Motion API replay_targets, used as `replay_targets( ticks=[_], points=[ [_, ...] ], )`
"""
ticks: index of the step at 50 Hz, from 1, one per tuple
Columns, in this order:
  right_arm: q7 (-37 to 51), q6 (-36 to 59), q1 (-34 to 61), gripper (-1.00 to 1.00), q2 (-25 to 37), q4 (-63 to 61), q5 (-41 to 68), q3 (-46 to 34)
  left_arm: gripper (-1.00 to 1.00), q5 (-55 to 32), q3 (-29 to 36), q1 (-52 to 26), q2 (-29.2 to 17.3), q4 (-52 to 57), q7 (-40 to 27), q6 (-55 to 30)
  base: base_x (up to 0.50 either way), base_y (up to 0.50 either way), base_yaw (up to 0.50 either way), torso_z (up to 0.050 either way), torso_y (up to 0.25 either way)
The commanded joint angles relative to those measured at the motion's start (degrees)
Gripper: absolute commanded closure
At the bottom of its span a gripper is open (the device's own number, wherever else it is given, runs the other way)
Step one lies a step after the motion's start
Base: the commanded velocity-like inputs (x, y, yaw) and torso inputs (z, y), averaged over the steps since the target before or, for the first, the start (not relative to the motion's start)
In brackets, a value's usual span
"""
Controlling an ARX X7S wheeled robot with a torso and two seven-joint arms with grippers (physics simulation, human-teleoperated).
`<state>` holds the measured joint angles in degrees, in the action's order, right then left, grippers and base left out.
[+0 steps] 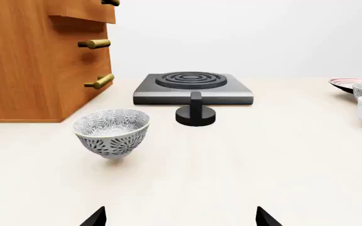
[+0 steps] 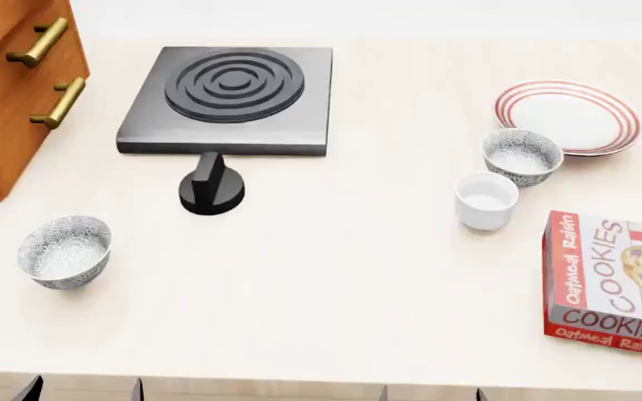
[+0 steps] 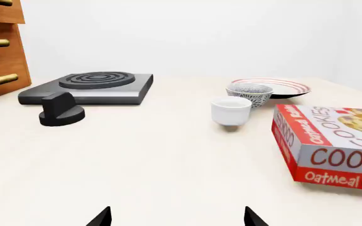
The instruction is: Pick the akita bowl between the plate and the ramekin and place it on the plate.
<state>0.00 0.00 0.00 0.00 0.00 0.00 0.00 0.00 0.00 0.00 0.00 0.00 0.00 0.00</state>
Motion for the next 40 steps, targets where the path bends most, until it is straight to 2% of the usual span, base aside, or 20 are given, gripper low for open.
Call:
replay_targets(
  ticks=[1, 5, 17, 18, 19, 30, 31, 37, 40],
  points=[
    [0.5, 0.0, -0.4, -1.00, 1.2, -0.4, 0.0, -2.0, -1.00, -0.6, 1.2, 0.3, -0.9, 0.0, -1.0, 0.6, 0.00, 0.00, 0.00, 0.000, 0.000],
    [1.2, -1.7, -1.1, -1.00, 2.1, -0.7, 0.2, -3.4, -1.00, -0.1, 3.4, 0.6, -2.2, -0.3, -1.2, 1.5, 0.00, 0.00, 0.00, 0.000, 0.000],
    [3.4, -2.3, -0.2, -1.00, 3.1, 0.9, 2.9, -3.3, -1.00, -0.1, 3.7, -0.6, -2.7, -1.7, -6.0, 1.6, 0.00, 0.00, 0.00, 0.000, 0.000],
    [0.5, -2.1, 0.0, -1.00, 0.6, 0.6, 0.6, -0.5, -1.00, 1.4, 0.5, -0.6, -0.4, -1.4, -4.0, 1.4, 0.00, 0.00, 0.00, 0.000, 0.000],
    [0.4, -2.1, -0.4, -1.00, 0.7, 0.6, 0.4, -0.6, -1.00, 0.7, 0.5, -0.4, -0.3, -1.2, -3.6, 1.7, 0.00, 0.00, 0.00, 0.000, 0.000],
    [5.2, -7.1, -1.4, -1.00, 2.5, -2.1, 1.0, -1.5, -1.00, -0.6, 2.9, -0.3, -2.2, 3.6, -8.3, -0.9, 0.01, 0.00, 0.00, 0.000, 0.000],
    [6.0, -8.6, -1.9, -1.00, 2.7, -3.4, 0.4, -1.4, -1.00, -0.3, 2.9, -0.1, -2.4, 5.3, -8.9, -1.2, 0.50, 0.00, 0.00, 0.000, 0.000],
    [6.0, -3.4, -2.0, -1.00, 3.6, -9.5, 4.6, -0.6, -1.00, 1.0, 4.1, 1.9, -3.3, 10.2, -10.8, 2.5, 0.50, 0.00, 0.00, 0.000, 0.000],
    [6.0, -2.2, -2.1, -1.00, 4.1, -11.9, 5.6, -0.7, -1.00, 0.9, 4.2, 1.5, -3.6, 11.5, -11.4, 1.0, 0.50, 0.00, 0.00, 0.000, 0.000]
  ],
)
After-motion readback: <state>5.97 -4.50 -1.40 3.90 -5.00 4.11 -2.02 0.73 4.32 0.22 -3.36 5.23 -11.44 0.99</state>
